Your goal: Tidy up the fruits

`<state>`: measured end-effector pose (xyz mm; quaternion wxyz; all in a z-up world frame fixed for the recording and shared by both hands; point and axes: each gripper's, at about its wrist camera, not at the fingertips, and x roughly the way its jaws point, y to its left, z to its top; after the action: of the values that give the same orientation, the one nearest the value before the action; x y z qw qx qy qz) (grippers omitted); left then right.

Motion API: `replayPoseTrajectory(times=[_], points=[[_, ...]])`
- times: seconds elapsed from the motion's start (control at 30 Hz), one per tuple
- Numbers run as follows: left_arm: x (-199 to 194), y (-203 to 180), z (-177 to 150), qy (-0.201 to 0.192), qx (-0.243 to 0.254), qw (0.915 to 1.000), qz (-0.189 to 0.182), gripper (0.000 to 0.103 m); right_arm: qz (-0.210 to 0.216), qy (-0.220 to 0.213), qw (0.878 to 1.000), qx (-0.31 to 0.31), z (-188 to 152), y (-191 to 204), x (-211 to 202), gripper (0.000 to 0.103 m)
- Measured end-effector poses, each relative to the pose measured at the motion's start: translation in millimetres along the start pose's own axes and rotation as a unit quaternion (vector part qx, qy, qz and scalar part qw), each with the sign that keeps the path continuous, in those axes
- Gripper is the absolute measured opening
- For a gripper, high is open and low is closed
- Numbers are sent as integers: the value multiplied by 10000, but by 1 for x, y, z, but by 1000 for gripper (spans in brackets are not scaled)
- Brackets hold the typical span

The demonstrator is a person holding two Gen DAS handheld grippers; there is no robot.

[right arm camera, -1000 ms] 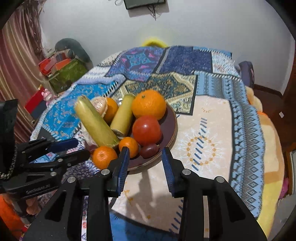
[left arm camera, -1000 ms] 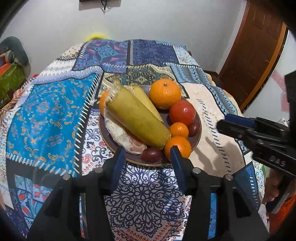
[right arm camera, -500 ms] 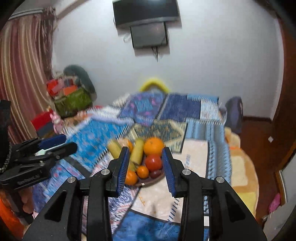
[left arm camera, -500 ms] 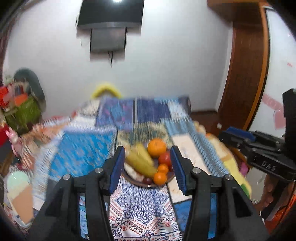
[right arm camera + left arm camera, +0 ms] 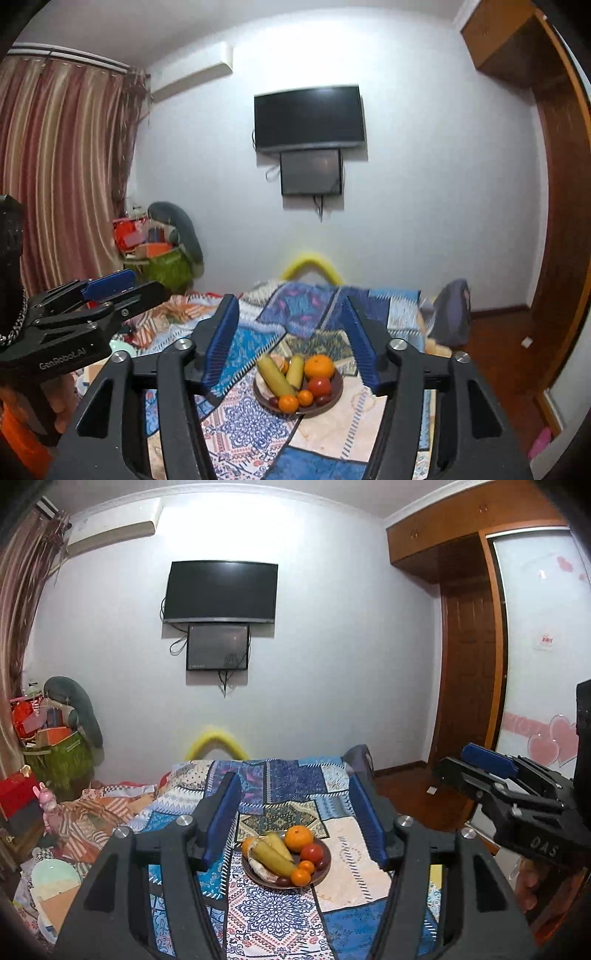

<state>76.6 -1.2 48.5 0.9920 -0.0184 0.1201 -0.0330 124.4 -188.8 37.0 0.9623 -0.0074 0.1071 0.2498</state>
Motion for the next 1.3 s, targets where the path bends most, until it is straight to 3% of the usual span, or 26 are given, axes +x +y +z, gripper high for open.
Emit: replayPoseTrajectory(times=[0.13, 0.2, 0.23, 0.5, 1.3], points=[[-11, 0, 2, -107, -48, 9999, 7, 75, -108, -214, 9997, -39, -2, 7, -8, 74], [-16, -2, 2, -163, -48, 9998, 82, 91, -160, -244, 9996, -43, -3, 9, -8, 80], [-19, -3, 2, -194, -58, 9998, 89, 94, -171, -255, 9995, -31, -3, 10, -8, 84], [-31, -7, -2, -303, 29, 9993, 224, 100, -342, -382, 9986, 113, -4, 6, -18, 103], [-31, -9, -2, -305, 72, 9992, 245, 103, -386, -415, 9983, 147, -5, 3, -33, 103]])
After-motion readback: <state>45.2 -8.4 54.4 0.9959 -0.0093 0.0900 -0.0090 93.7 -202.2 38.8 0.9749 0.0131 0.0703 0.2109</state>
